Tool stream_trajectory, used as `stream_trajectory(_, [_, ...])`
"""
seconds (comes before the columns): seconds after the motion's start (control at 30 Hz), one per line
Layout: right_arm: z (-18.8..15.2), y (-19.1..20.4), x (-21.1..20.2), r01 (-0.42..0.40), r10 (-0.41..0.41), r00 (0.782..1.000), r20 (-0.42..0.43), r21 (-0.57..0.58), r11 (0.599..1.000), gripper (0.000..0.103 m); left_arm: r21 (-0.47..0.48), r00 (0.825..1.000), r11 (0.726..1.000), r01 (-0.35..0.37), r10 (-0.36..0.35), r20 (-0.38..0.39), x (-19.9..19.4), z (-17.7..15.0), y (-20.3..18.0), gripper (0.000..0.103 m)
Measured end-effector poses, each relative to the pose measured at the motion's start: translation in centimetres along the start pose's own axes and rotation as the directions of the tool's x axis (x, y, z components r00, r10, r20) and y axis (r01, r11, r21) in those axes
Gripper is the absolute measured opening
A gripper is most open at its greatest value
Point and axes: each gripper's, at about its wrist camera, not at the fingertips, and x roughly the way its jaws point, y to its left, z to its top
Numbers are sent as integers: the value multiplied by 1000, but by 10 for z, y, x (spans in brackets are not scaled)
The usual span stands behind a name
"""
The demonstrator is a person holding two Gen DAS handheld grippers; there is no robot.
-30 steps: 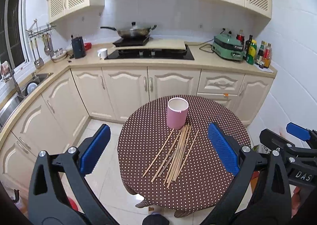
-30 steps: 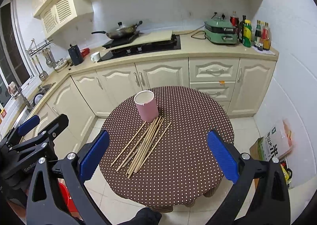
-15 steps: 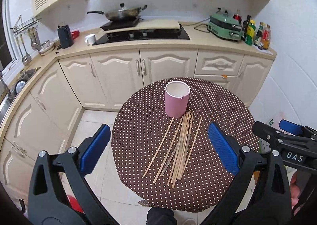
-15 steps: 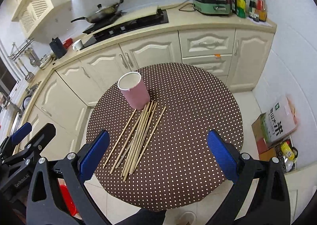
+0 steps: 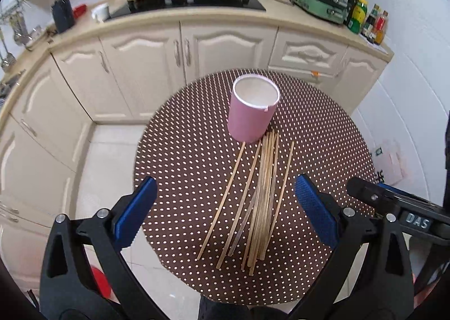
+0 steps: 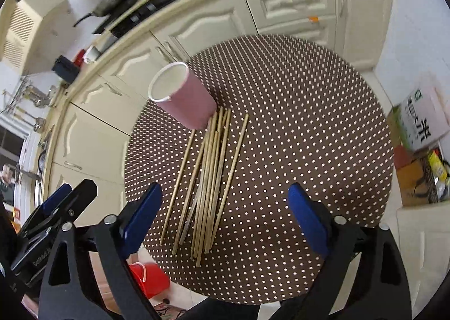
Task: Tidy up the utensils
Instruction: 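Move both grippers down toward the wooden chopsticks beside the pink cup, then close the right gripper on one chopstick while the left gripper grasps another chopstick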
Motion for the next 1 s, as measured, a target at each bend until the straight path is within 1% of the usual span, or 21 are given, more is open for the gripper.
stream_trajectory(0.13, [7, -1, 25, 26, -25, 999, -38, 42, 999, 76, 6, 998, 999, 35, -34, -60, 30, 7, 6, 94])
stream_trajectory(0.3, [14, -5, 57, 65, -59, 995, -76, 87, 994, 68, 29, 990, 998, 59, -55, -130, 70, 14, 12, 92])
stream_trajectory(0.37, [15, -6, 69, 85, -76, 993, -91, 96, 992, 65, 48, 984, 996, 70, -61, -167, 91, 16, 13, 91])
stream_trajectory(0.4, [16, -7, 77, 103, -93, 991, -101, 99, 990, 61, 55, 982, 996, 71, -60, -179, 98, 16, 15, 90])
stream_trajectory(0.43, [16, -8, 83, 111, -99, 989, -109, 107, 988, 58, 65, 978, 995, 73, -59, -199, 108, 16, 16, 89])
stream_trajectory(0.5, [16, -10, 92, 114, -100, 988, -117, 123, 986, 55, 75, 971, 994, 77, -58, -231, 124, 17, 18, 89])
stream_trajectory(0.6, [18, -9, 101, 143, -129, 985, -115, 123, 982, 49, 94, 962, 992, 81, -53, -267, 141, 15, 21, 88])
stream_trajectory(0.7, [19, -6, 110, 166, -153, 982, -115, 117, 979, 44, 101, 948, 989, 108, -72, -311, 160, 12, 20, 85])
stream_trajectory(0.8, [16, 0, 121, 155, -141, 984, -114, 129, 979, 40, 110, 944, 988, 104, -64, -323, 172, 11, 20, 82])
stream_trajectory(0.9, [18, 6, 128, 199, -189, 976, -109, 99, 975, 36, 99, 940, 987, 129, -90, -329, 180, 14, 19, 81])
stream_trajectory(0.93, [17, 8, 131, 193, -181, 977, -112, 107, 975, 32, 108, 941, 986, 129, -88, -328, 184, 15, 17, 78])
stream_trajectory(0.97, [18, 7, 134, 172, -158, 981, -115, 125, 977, 31, 118, 942, 985, 123, -79, -328, 188, 16, 15, 74])
stream_trajectory(1.0, [18, 10, 135, 172, -158, 981, -112, 130, 976, 30, 127, 939, 985, 113, -64, -337, 194, 15, 14, 71])
